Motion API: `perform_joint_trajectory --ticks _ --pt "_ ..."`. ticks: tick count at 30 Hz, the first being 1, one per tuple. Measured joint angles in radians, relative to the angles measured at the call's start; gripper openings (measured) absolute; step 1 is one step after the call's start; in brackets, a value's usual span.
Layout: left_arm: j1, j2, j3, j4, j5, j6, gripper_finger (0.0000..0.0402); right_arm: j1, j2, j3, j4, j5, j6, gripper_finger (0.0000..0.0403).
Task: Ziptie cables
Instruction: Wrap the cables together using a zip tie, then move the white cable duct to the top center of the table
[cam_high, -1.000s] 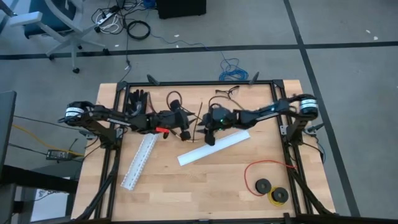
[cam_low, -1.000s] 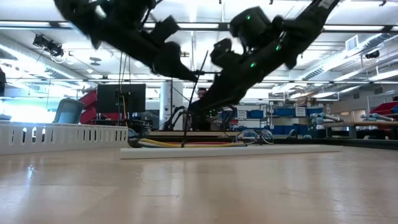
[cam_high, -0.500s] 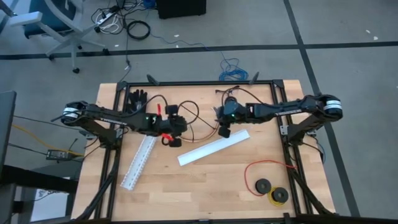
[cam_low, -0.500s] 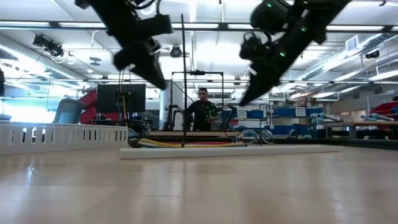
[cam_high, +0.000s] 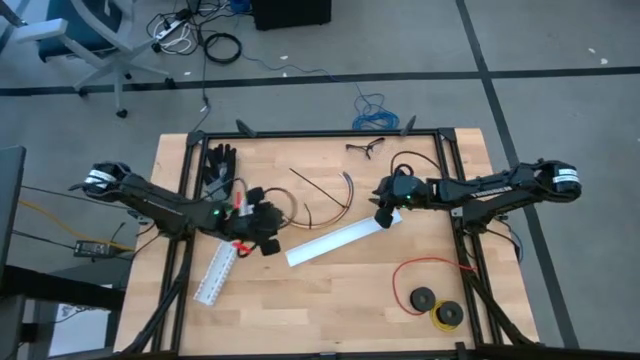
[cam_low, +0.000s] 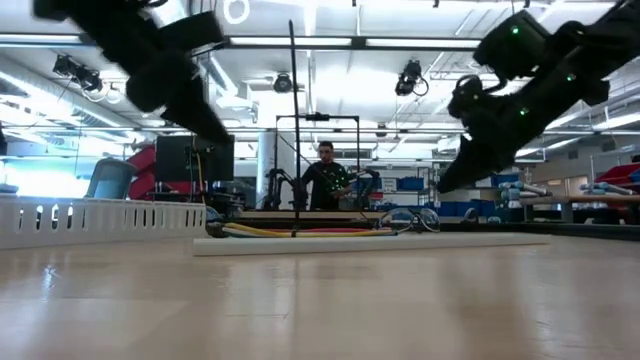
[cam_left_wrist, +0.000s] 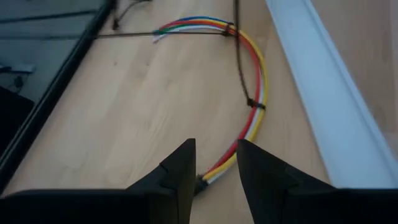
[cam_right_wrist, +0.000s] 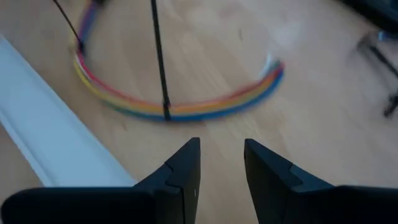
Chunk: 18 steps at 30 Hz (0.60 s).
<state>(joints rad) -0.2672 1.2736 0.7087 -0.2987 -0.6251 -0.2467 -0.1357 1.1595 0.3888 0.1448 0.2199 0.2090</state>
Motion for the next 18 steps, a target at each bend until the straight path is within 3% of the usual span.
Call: perform_joint_trajectory --ticks 7,10,12,18 --pt "0.033 -0.043 -0.250 0.399 -0.006 0.068 0.0127 -0.032 0.033 0.002 0.157 -0.038 0.066 0.0111" --pt "0.087 -0.050 -0.298 0.444 0.037 0.113 0.0127 -0.076 0.111 0.053 0.163 -0.040 0.100 0.0111" --pt "0.132 -0.049 -0.295 0.493 0.118 0.151 0.0127 -0.108 0.174 0.089 0.155 -0.056 0.104 0.0111" --pt "0.275 -0.051 -0.301 0.534 0.356 0.263 0.0127 -0.209 0.338 0.224 0.154 -0.265 0.092 0.0111"
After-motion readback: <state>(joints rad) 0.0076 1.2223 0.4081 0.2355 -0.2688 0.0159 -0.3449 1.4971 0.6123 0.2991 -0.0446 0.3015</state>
